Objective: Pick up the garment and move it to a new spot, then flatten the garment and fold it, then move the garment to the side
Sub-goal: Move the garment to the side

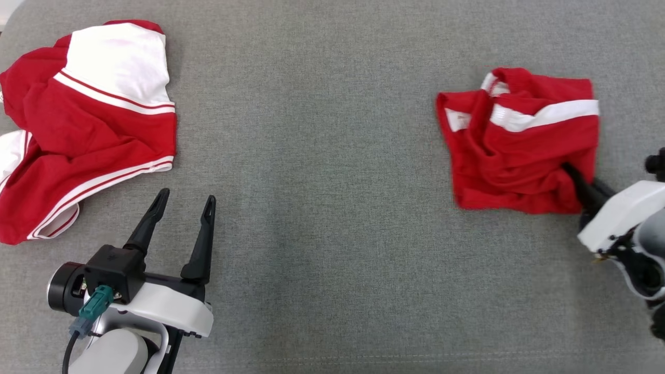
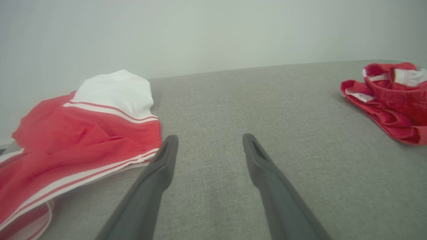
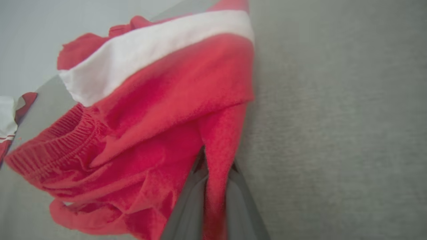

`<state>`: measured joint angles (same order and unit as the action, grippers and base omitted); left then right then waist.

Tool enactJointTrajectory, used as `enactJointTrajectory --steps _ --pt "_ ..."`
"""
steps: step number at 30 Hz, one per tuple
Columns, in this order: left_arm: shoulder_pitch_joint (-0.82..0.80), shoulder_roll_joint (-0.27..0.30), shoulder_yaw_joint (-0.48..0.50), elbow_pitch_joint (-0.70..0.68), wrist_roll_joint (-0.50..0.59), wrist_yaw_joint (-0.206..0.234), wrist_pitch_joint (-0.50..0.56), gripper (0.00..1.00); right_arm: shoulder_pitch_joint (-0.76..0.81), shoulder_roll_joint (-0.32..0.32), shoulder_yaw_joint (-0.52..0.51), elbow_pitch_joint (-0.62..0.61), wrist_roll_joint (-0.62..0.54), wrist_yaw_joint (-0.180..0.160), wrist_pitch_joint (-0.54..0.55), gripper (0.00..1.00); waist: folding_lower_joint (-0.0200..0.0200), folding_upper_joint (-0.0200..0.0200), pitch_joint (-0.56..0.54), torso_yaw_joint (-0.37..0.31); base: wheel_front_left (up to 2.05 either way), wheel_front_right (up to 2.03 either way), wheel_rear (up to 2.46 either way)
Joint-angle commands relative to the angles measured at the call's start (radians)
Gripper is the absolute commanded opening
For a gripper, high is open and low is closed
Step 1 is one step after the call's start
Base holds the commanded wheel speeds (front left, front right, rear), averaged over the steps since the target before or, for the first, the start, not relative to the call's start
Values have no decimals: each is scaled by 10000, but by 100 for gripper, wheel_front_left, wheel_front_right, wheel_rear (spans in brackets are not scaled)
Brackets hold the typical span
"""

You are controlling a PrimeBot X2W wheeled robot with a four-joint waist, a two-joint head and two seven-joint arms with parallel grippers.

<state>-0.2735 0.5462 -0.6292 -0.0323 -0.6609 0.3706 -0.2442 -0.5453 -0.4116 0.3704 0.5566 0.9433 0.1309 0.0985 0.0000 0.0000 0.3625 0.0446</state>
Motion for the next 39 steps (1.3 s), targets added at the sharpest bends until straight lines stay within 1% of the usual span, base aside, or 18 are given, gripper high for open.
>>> enactJointTrajectory --steps 1,4,7,9,14,17,24,27,28,29,30,36,39 --pt "-345 341 456 -251 58 7 -92 100 155 -496 -16 -209 -283 -2 124 0 0 0 48 -57 0 0 0" --pt "-352 395 527 -328 67 19 -100 100 61 -1381 -477 -206 -929 -2 474 0 0 0 181 -158 0 0 0" --pt "-388 449 595 -420 85 8 -109 100 -160 -1948 -944 -138 -1746 -2 764 0 0 0 386 -239 0 0 0" --pt "-439 477 635 -467 98 -14 -114 100 -410 -2124 -1260 -91 -2331 -2 904 0 0 0 553 -274 0 0 0" --pt "-693 453 612 -579 203 -119 -122 100 -989 -2219 -2254 508 -3637 -2 1280 0 0 0 992 -123 0 0 0" --pt "-823 396 611 -581 243 -179 -129 100 -1151 -2182 -3025 873 -4290 -2 1277 0 0 0 1201 48 0 0 0" --pt "-842 322 721 -479 259 -264 -148 100 -1225 -1899 -4438 1322 -5571 -2 990 0 0 0 1450 174 0 0 0" --pt "-878 298 745 -451 289 -298 -153 100 -1228 -1683 -4821 1378 -5916 -2 825 0 0 0 1464 149 0 0 0" --pt "-886 294 738 -442 301 -315 -154 100 -1227 -1582 -4977 1392 -5990 -2 739 20 0 0 1446 131 0 0 0" --pt "-888 287 729 -427 311 -326 -155 100 -1207 -1454 -5046 1357 -6005 -2 664 76 0 0 1414 110 0 0 0" --pt "-883 283 714 -408 325 -336 -155 100 -1166 -1388 -5177 1353 -6080 -2 542 100 0 0 1357 83 0 0 0" --pt "-738 229 622 -273 314 -317 -156 100 -471 -1075 -5770 1269 -6242 -2 -117 100 0 0 785 -59 0 0 0" --pt "-604 238 591 -199 276 -271 -129 100 80 -912 -6063 993 -6216 -2 -623 100 0 0 380 -135 0 0 0"
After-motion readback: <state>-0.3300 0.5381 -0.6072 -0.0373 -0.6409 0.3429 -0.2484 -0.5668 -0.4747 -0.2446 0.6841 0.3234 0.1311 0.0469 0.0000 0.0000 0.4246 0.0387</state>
